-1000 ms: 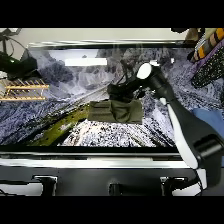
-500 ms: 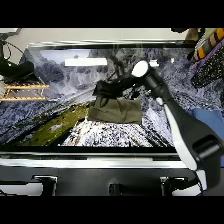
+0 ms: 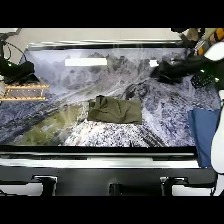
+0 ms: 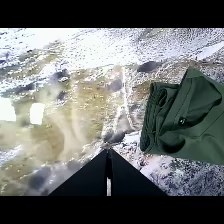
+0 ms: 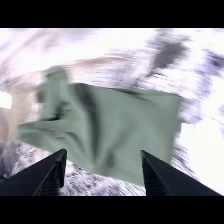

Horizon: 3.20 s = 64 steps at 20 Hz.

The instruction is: Fold the clothes and pants, and hang the long-sleeved shirts on hangers.

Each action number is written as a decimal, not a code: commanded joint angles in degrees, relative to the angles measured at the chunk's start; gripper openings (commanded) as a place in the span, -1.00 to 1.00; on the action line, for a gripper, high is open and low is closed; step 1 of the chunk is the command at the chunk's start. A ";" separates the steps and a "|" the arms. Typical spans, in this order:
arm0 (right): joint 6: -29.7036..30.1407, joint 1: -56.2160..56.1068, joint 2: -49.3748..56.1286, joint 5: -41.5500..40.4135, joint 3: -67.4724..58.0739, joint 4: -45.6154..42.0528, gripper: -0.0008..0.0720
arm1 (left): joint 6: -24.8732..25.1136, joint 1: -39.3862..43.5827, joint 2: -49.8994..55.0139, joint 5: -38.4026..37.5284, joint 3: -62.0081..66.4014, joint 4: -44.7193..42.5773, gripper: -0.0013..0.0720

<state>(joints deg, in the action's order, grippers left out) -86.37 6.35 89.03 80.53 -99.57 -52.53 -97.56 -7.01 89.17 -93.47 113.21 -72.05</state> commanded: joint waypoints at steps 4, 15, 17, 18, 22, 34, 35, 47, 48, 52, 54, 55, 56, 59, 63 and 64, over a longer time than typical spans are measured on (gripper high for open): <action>11.10 8.98 4.15 -2.58 21.57 10.21 0.51 | -0.15 -0.04 0.04 -0.04 -0.02 -0.02 -0.93; 17.38 -1.42 13.46 -16.33 31.26 16.96 0.30 | -0.15 -0.04 0.92 -0.04 -0.02 -0.02 -0.93; 17.40 -2.40 13.90 -17.40 31.26 16.92 0.21 | -0.13 -0.04 1.22 -0.04 -0.02 -0.02 -0.93; 17.38 -2.80 14.01 -17.59 31.26 16.96 0.15 | -0.15 -0.04 1.44 -0.04 -0.02 -0.02 -0.93; 18.88 -2.49 12.76 -16.11 30.01 19.69 -0.90 | -0.11 -0.13 1.62 -0.02 -0.02 -0.04 -0.93; -3.56 9.16 2.91 -8.74 -0.76 7.80 -0.90 | 0.04 -0.15 1.62 -0.17 -0.02 -0.02 -0.93; -4.63 11.26 2.60 -8.61 -2.84 7.19 -0.90 | 0.04 -0.15 1.62 -0.17 -0.02 -0.02 -0.93; -10.32 31.67 2.40 -12.70 -10.84 -3.78 -0.90 | 0.02 -0.17 1.62 -0.17 -0.02 -0.02 -0.93; -10.34 33.05 2.40 -12.59 -10.84 -5.75 -0.90 | 0.02 -0.17 1.62 -0.17 -0.02 -0.02 -0.93; -11.56 38.42 2.38 -8.68 -10.82 -8.44 -0.90 | -0.46 -0.15 1.62 -0.17 -0.02 -0.02 -0.93; -12.41 40.46 2.38 -3.61 -10.82 -11.76 -0.90 | -0.57 -0.17 1.62 -0.17 -0.02 -0.02 -0.93; -13.42 41.18 2.38 -0.81 -10.82 -14.93 -0.90 | -0.57 -0.17 1.62 -0.22 -0.02 -0.02 -0.93; -13.99 41.79 2.38 2.14 -10.82 -17.99 -0.90 | -0.57 -0.15 1.62 -0.28 -0.02 -0.02 -0.93; -15.85 42.03 2.29 8.90 -10.78 -26.21 -0.91 | -0.57 -0.15 1.62 -1.73 -0.02 -0.02 -0.93; -17.05 42.03 2.32 18.64 -10.75 -29.97 -0.91 | -0.55 -0.17 1.62 -2.08 -0.02 -0.04 -0.93; -17.70 42.03 2.32 20.59 -10.75 -32.15 -0.91 | -0.55 -0.15 1.62 -2.10 -0.02 -0.04 -0.93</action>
<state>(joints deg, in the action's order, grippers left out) -102.21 48.18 91.39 93.03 -110.34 -78.50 -98.08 -7.14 90.78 -95.22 113.21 -72.05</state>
